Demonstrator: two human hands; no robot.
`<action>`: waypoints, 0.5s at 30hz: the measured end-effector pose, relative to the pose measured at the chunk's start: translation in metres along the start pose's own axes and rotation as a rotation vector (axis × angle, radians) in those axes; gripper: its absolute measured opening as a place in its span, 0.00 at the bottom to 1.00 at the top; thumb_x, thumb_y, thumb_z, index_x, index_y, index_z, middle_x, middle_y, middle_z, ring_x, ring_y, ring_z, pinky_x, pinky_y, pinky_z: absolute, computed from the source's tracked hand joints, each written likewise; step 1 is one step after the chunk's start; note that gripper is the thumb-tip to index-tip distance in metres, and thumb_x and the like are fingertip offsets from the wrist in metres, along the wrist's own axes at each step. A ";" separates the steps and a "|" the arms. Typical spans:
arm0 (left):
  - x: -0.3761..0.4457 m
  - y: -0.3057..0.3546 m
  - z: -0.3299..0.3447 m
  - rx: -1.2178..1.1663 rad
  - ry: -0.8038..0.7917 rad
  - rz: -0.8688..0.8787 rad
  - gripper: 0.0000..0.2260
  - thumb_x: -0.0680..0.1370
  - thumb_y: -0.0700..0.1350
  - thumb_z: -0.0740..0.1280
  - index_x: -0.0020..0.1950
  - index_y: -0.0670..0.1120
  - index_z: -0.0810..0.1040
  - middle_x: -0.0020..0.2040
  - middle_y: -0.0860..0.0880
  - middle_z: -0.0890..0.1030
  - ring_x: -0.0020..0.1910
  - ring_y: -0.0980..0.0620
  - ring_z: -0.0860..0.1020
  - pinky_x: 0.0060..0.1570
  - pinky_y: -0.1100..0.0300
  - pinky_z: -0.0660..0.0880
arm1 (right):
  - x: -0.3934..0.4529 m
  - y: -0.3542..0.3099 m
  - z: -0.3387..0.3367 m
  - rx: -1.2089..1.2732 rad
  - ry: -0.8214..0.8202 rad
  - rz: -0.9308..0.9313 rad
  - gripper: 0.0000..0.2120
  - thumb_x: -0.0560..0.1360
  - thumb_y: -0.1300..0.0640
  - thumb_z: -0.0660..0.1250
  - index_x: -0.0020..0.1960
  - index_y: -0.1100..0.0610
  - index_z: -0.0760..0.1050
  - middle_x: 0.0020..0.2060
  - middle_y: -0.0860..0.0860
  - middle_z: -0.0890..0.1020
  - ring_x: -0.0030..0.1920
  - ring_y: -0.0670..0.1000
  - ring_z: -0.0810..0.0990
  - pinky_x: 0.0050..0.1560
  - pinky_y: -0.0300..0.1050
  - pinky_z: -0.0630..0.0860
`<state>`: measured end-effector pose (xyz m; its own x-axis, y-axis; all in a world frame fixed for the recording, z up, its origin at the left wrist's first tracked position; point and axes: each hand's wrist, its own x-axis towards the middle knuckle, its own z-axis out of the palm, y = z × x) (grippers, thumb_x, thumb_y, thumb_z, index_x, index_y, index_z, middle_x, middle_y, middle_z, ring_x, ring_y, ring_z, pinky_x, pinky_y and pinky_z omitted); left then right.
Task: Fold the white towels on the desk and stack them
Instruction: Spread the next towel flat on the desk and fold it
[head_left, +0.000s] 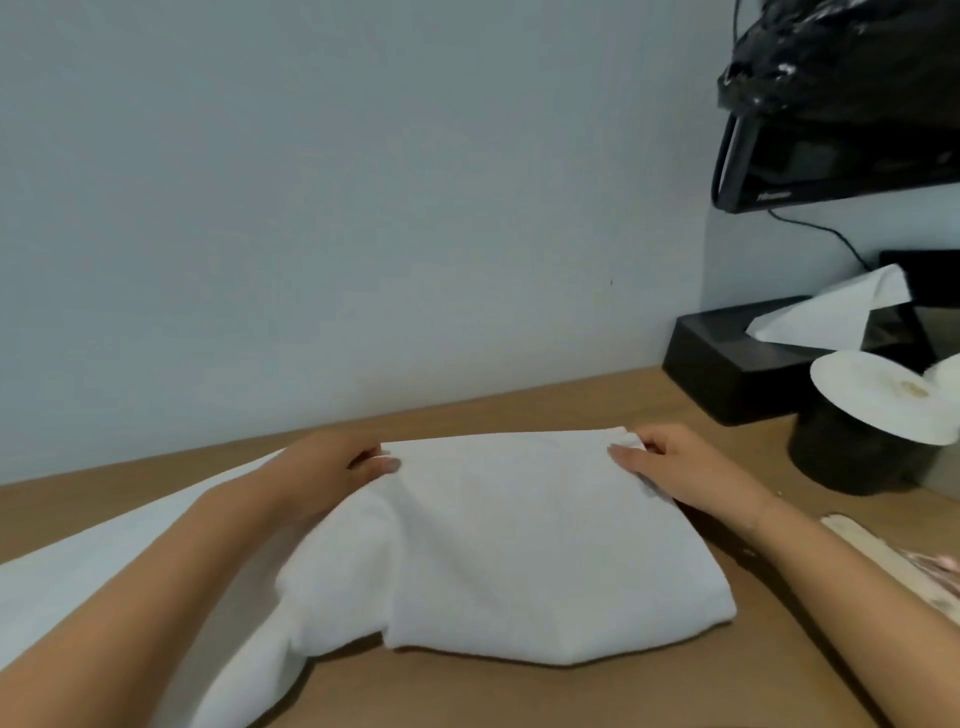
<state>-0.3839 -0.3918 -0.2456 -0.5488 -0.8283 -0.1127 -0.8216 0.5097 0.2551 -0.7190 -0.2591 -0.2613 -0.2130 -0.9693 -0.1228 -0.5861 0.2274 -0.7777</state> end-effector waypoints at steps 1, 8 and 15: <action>0.004 0.001 -0.002 0.028 -0.002 -0.011 0.16 0.83 0.55 0.59 0.38 0.48 0.66 0.35 0.53 0.70 0.35 0.54 0.68 0.35 0.61 0.63 | 0.003 0.000 0.000 -0.026 0.017 -0.001 0.19 0.80 0.48 0.62 0.46 0.64 0.76 0.40 0.60 0.80 0.40 0.57 0.79 0.41 0.43 0.71; 0.039 -0.002 0.001 0.122 -0.110 -0.152 0.18 0.82 0.61 0.52 0.39 0.52 0.67 0.40 0.54 0.73 0.45 0.50 0.73 0.46 0.56 0.69 | 0.025 -0.001 0.001 -0.111 0.055 0.041 0.20 0.81 0.50 0.60 0.33 0.55 0.69 0.29 0.51 0.73 0.31 0.47 0.72 0.35 0.39 0.66; 0.053 -0.015 0.010 0.097 -0.058 -0.183 0.23 0.79 0.64 0.58 0.35 0.48 0.70 0.33 0.52 0.76 0.35 0.53 0.74 0.36 0.59 0.67 | 0.046 -0.001 0.001 -0.210 0.065 0.155 0.24 0.79 0.46 0.63 0.29 0.57 0.64 0.26 0.53 0.66 0.28 0.51 0.67 0.37 0.44 0.66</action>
<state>-0.4017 -0.4410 -0.2653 -0.3947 -0.8957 -0.2046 -0.9179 0.3744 0.1316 -0.7277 -0.3040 -0.2669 -0.3584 -0.9150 -0.1853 -0.6905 0.3934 -0.6069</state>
